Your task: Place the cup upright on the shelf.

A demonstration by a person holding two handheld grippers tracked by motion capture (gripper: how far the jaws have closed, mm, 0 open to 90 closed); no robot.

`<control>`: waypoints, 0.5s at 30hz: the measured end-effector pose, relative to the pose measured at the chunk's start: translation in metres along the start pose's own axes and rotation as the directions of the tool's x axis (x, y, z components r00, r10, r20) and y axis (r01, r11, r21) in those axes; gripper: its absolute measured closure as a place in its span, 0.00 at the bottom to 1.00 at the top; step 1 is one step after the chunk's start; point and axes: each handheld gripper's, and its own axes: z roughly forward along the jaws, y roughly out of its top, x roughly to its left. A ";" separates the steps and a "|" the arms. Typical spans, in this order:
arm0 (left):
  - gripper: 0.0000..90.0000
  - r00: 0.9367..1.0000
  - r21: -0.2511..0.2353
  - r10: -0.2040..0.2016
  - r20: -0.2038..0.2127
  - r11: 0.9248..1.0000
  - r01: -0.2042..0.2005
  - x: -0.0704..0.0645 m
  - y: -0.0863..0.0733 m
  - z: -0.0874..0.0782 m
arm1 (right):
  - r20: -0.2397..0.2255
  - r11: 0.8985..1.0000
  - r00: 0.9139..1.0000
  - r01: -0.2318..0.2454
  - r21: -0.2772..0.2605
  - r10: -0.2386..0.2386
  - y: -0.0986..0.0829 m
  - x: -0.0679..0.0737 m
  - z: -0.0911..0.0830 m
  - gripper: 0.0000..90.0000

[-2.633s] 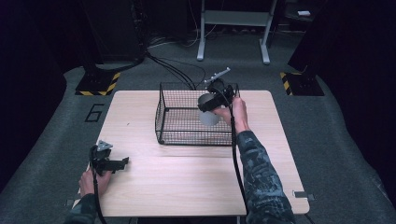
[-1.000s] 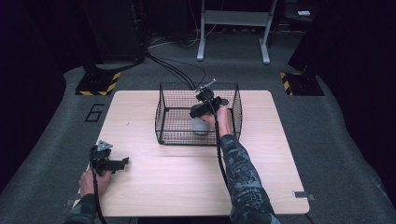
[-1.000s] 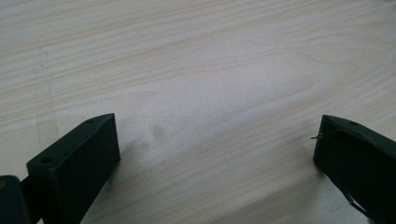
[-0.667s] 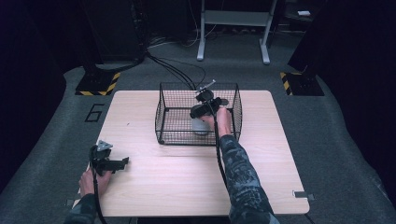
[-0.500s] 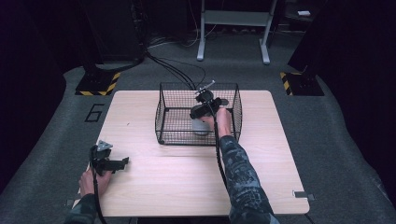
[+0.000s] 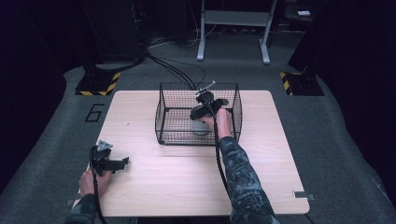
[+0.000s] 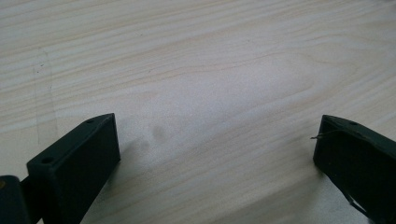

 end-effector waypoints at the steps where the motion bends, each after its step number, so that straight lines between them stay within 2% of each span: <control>1: 0.00 1.000 0.000 0.000 0.000 1.000 0.000 0.000 0.000 0.000 | -0.005 1.000 1.000 0.007 -0.008 -0.007 -0.001 -0.001 -0.001 0.00; 2: 0.00 1.000 0.000 0.001 -0.002 1.000 -0.001 0.000 0.000 0.000 | -0.011 1.000 1.000 -0.005 -0.015 0.005 -0.001 -0.002 -0.003 0.00; 7: 0.00 1.000 0.000 0.000 0.000 1.000 0.000 0.000 0.000 0.000 | -0.022 0.998 1.000 -0.001 -0.061 0.000 -0.003 -0.002 -0.015 0.00; 15: 0.00 1.000 0.000 0.000 0.000 1.000 0.000 0.000 0.000 0.000 | -0.028 0.994 0.999 0.022 -0.108 -0.025 -0.005 -0.001 -0.041 0.00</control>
